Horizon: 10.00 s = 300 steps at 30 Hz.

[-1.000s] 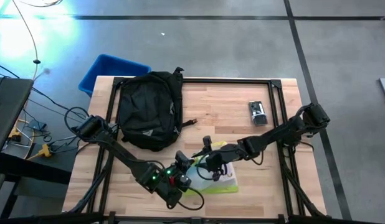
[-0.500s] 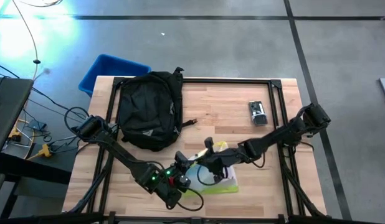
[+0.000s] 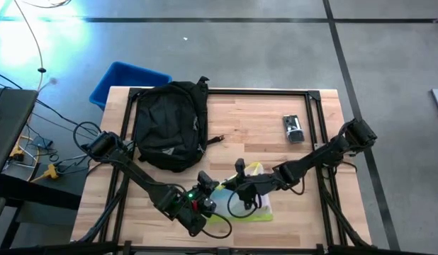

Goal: Unpack backpack
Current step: Close the yellow zip bag, then put the yellow zip bag into the black backpack

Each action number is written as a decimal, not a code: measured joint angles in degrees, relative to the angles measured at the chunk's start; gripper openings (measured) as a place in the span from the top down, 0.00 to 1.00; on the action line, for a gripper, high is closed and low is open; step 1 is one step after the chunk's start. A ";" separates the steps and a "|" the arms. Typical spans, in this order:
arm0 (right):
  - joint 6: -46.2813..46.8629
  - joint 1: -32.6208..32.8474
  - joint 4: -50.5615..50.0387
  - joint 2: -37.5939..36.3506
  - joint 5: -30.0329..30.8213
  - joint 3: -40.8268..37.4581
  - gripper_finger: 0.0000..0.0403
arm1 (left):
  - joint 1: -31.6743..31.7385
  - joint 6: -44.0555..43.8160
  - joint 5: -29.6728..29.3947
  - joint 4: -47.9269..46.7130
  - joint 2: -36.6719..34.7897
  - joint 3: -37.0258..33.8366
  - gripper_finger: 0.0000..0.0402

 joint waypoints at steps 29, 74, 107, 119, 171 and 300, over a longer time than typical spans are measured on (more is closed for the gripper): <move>13.14 -3.39 1.13 -0.09 -3.90 0.00 0.70 | 0.75 -0.92 0.20 -0.09 0.00 -0.02 1.00; 2.37 6.86 -0.04 0.44 17.09 0.04 1.00 | 2.80 -18.99 6.76 4.28 -0.59 -0.07 0.89; 11.75 9.13 -14.41 0.44 26.86 0.09 1.00 | -0.43 -18.19 1.47 -3.30 -0.55 3.39 1.00; 17.16 12.00 -15.90 -0.26 32.40 -0.11 1.00 | -1.60 -17.70 -0.76 -4.20 -0.68 3.91 1.00; 38.90 1.51 -7.33 4.08 -0.87 0.03 0.99 | -0.81 -17.63 0.77 -3.57 -0.76 3.85 1.00; 64.46 34.75 -46.53 -17.90 28.19 -11.39 0.53 | 37.23 -35.22 61.79 -57.24 -0.97 -5.18 0.65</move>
